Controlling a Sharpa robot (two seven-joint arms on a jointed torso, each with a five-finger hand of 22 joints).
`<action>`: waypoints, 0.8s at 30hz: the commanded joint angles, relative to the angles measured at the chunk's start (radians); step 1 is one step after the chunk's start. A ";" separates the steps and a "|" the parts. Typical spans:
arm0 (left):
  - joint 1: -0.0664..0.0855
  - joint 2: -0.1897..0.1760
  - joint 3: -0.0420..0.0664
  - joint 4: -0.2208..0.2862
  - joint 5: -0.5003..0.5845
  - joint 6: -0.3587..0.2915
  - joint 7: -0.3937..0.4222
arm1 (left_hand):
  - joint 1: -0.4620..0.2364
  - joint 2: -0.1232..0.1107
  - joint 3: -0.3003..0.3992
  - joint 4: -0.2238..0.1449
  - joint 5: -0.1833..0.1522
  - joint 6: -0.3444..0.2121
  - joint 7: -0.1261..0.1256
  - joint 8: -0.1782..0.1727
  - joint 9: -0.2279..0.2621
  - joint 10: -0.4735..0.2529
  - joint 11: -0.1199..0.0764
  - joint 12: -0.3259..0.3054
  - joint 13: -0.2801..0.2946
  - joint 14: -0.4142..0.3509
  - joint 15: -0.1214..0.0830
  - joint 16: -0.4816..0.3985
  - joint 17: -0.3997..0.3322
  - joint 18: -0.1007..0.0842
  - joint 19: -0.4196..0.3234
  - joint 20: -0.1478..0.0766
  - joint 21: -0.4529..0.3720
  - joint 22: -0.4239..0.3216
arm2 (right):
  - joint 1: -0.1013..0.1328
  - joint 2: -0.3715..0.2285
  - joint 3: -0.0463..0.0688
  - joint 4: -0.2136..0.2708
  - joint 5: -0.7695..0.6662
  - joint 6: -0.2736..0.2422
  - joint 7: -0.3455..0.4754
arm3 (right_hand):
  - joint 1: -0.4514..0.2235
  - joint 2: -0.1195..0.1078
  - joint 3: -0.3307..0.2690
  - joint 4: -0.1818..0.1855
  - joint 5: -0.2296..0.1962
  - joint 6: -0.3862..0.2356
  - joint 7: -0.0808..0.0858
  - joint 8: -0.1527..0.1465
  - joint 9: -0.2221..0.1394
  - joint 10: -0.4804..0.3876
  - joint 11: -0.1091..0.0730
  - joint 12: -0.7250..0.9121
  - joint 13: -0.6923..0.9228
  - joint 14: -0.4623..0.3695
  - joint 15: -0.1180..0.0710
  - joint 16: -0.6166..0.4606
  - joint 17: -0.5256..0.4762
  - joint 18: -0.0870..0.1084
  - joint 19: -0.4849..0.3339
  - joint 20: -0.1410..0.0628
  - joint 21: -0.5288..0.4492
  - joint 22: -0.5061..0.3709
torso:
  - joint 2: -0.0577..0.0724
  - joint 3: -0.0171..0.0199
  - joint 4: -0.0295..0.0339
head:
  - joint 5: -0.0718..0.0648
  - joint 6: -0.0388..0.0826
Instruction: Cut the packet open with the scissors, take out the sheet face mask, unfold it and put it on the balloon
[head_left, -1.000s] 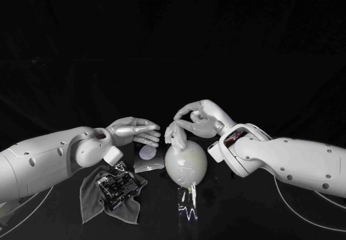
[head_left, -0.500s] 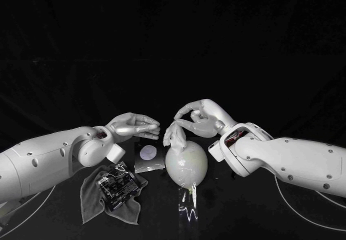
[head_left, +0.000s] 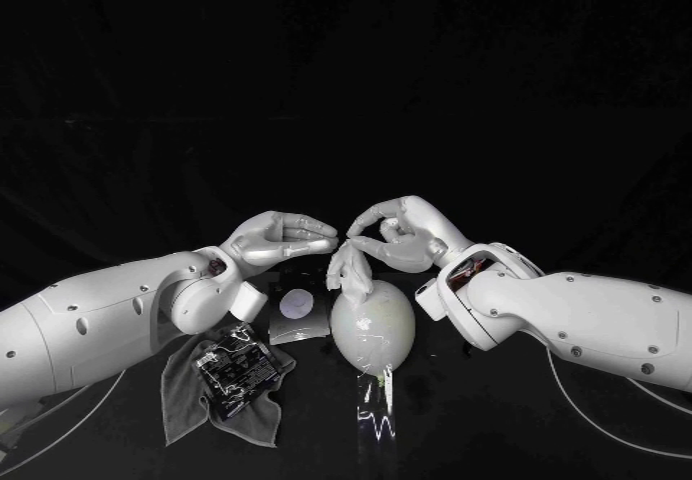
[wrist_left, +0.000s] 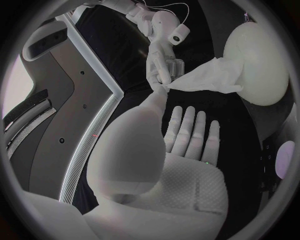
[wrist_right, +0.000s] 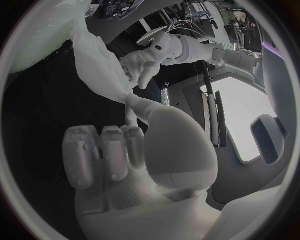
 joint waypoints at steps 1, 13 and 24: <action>0.001 0.000 0.002 0.014 -0.068 0.014 0.026 | -0.029 -0.003 -0.033 0.014 -0.006 0.020 0.029 -0.007 0.000 0.020 0.011 0.004 0.001 0.023 -0.004 0.012 0.001 0.006 0.027 0.004 0.002 0.003 | 0.001 0.002 0.001 -0.002 -0.013 0.011 0.003 | -0.010 0.002 0.007 0.001 0.003 0.007 0.003 0.006 0.117 0.103 -0.007 0.004 0.263 0.105 -0.006 0.007 0.263 -0.009 0.091 -0.008 0.003 0.256 | 0.000 0.0005 -0.0001 | 0.000 -0.001; 0.001 0.004 0.002 0.024 -0.183 -0.051 -0.020 | -0.021 0.004 -0.154 0.066 -0.006 0.037 0.061 -0.023 -0.002 0.043 0.011 -0.005 0.001 0.053 -0.010 0.025 -0.001 0.006 0.072 0.004 0.006 0.006 | 0.001 0.004 0.001 0.000 -0.011 0.011 0.001 | -0.011 0.002 0.008 0.000 0.003 0.007 0.002 0.006 0.118 0.103 -0.007 0.004 0.263 0.105 -0.006 0.007 0.263 -0.009 0.091 -0.008 0.003 0.256 | 0.000 0.0000 0.0005 | -0.001 -0.001; 0.001 0.015 0.002 0.022 -0.181 -0.085 -0.019 | 0.025 0.046 -0.177 0.079 -0.006 0.056 0.056 -0.031 -0.003 0.082 0.003 0.006 0.004 0.088 -0.021 0.043 0.002 0.013 0.115 0.003 0.011 0.009 | 0.001 0.006 0.001 0.003 -0.010 0.018 -0.001 | -0.011 0.002 0.008 0.000 0.003 0.007 0.002 0.006 0.118 0.103 -0.007 0.004 0.263 0.105 -0.006 0.007 0.263 -0.009 0.091 -0.008 0.003 0.256 | 0.000 0.0001 0.0001 | 0.000 -0.001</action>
